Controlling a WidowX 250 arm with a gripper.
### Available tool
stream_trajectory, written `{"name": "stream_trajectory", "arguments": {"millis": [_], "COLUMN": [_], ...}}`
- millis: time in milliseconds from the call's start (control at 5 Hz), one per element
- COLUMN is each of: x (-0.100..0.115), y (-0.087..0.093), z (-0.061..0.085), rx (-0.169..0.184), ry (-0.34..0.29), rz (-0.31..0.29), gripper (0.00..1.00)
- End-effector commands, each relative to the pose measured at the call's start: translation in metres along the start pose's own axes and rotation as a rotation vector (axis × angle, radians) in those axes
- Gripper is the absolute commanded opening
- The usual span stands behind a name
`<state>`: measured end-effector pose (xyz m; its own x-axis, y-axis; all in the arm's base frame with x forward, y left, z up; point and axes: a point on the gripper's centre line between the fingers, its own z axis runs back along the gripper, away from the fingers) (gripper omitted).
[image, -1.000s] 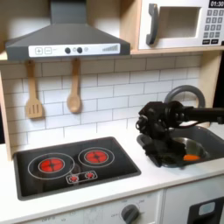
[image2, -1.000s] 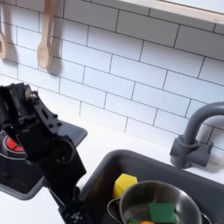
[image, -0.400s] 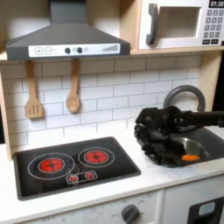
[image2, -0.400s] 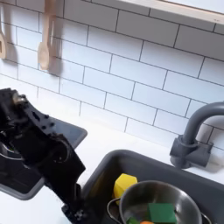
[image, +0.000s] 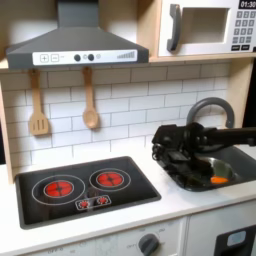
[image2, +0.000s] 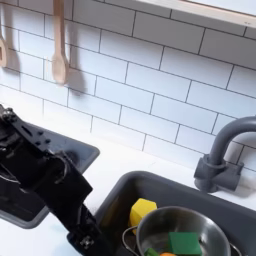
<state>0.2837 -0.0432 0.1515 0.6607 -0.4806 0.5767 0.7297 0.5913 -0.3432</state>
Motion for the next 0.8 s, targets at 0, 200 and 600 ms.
{"name": "stream_trajectory", "arguments": {"millis": [0, 200, 600], "x": [0.002, -0.003, 0.002], "y": [-0.004, 0.002, 0.009], "z": [-0.002, -0.012, -0.034], "rx": [-0.023, -0.020, -0.002], "ry": [0.003, -0.026, -0.112], "rz": [-0.031, -0.030, -0.018], "gripper": [1.00, 1.00, 1.00]}}
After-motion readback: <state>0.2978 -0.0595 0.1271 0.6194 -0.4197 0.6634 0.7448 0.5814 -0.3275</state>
